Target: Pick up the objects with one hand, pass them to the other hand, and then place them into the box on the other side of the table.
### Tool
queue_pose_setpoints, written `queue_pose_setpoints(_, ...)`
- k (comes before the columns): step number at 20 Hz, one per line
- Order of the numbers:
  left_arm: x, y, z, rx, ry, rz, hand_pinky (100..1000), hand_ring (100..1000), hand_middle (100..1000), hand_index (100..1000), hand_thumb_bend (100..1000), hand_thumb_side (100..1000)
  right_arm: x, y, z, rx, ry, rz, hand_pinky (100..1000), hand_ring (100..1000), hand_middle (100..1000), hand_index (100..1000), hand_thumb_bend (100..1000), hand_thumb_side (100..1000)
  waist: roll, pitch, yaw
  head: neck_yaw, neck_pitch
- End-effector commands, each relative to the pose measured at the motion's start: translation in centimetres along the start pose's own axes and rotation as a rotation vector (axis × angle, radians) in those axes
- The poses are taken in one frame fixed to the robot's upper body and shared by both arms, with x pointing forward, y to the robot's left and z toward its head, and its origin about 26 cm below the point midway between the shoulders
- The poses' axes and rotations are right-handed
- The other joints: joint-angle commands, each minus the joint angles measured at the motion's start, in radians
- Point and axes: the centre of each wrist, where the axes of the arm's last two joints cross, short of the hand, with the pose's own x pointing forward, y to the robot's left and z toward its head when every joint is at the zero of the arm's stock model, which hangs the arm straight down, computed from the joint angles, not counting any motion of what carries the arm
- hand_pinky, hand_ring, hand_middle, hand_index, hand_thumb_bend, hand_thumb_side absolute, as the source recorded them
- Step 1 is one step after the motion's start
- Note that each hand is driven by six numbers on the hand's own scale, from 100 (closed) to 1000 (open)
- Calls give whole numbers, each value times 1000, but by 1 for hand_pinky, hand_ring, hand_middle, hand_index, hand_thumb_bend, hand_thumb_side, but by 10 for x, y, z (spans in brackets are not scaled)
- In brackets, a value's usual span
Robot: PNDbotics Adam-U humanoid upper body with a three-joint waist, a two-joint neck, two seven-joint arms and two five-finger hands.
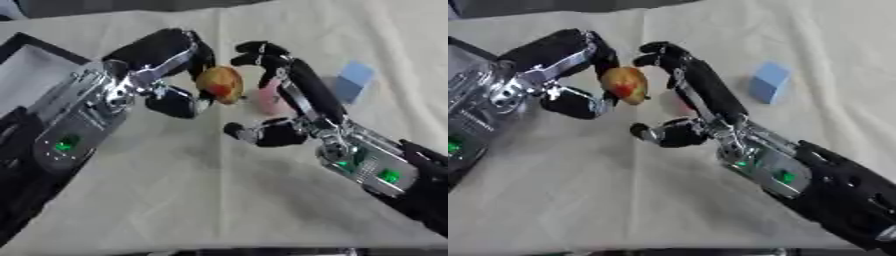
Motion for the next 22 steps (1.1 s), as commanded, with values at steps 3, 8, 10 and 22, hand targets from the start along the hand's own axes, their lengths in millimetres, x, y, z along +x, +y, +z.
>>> queue_pose_setpoints(3,-17,16,9,31,61,-16,721,572,403,370,135,102,0,-5,0,-6,-3,32,509,832,847,788,675,100,2,-24,0,5,5)
queue_pose_setpoints(8,-34,22,15,32,125,-8,721,574,406,371,149,100,-2,-5,3,5,9,48,516,834,846,790,681,100,2,-32,3,15,5)
queue_pose_setpoints(10,-38,25,17,34,137,-14,719,575,407,371,160,100,-3,-3,6,13,16,55,519,836,846,791,684,100,1,-35,4,20,5)
queue_pose_setpoints(22,-70,33,40,45,238,-53,712,578,410,372,213,100,-7,-6,9,-9,31,77,521,836,845,789,685,100,4,-37,4,41,5)
